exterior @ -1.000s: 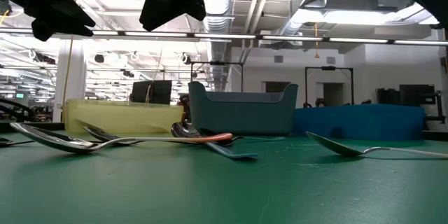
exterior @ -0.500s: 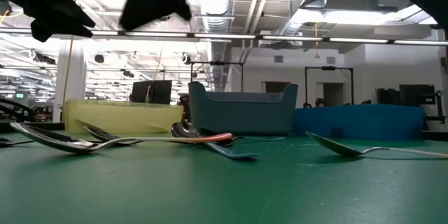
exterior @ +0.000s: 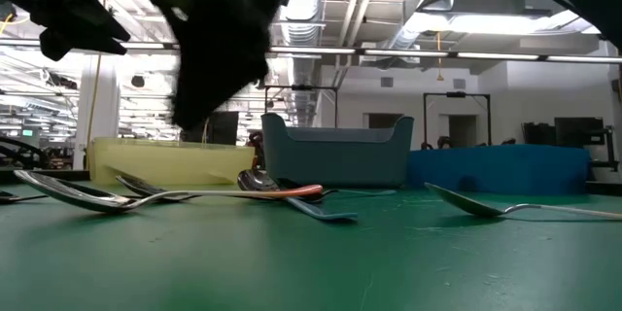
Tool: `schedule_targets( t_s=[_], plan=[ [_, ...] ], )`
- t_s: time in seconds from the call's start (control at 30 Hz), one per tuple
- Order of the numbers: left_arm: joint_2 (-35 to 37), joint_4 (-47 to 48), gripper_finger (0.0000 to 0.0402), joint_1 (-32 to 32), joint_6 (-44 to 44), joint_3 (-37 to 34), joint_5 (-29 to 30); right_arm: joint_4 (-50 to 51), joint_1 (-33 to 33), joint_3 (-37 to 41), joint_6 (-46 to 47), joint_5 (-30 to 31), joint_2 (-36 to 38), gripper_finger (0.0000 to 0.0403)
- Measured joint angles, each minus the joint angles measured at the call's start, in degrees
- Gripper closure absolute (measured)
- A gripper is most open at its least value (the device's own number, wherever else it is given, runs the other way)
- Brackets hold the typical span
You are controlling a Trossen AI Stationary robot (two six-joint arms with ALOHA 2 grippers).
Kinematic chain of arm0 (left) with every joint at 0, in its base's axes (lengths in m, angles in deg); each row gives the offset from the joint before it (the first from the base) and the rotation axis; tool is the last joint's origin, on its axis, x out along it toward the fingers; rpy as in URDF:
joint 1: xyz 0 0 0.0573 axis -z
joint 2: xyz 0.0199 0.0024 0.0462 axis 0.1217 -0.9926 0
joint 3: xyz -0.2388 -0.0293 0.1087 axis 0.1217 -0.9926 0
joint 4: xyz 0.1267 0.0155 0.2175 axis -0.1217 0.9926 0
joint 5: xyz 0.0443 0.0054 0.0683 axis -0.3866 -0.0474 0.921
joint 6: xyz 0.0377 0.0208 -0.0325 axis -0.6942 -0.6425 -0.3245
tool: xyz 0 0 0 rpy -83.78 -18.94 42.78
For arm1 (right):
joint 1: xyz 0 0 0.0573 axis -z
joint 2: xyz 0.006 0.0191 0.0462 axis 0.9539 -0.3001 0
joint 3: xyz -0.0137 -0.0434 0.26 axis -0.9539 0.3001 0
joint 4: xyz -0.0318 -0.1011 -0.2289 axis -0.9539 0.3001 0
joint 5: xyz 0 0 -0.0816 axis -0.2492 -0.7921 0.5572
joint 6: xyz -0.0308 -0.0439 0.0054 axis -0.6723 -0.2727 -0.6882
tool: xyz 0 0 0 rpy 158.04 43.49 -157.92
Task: Sort silverware by color (type)
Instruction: Put the black spoon into the light blue bin
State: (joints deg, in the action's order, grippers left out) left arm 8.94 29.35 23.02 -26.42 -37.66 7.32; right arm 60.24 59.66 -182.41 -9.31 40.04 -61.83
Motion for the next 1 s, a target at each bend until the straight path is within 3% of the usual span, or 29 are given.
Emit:
schedule_targets(
  t_s=[0.2,0.77,1.0],
  plan=[
    [0.01,0.07,0.0258,0.01,0.0,0.0,0.24,2.22,0.29,-0.05,2.33,0.62,-1.78,0.021],
    [-0.01,0.19,0.0258,0.0,0.0,0.0,0.22,1.14,1.58,0.11,2.59,-0.09,-5.19,0.0223],
    [-0.01,0.21,0.0258,0.01,0.0,0.0,-0.1,0.08,2.6,-0.06,2.16,-4.22,-6.55,0.0223]
  ],
)
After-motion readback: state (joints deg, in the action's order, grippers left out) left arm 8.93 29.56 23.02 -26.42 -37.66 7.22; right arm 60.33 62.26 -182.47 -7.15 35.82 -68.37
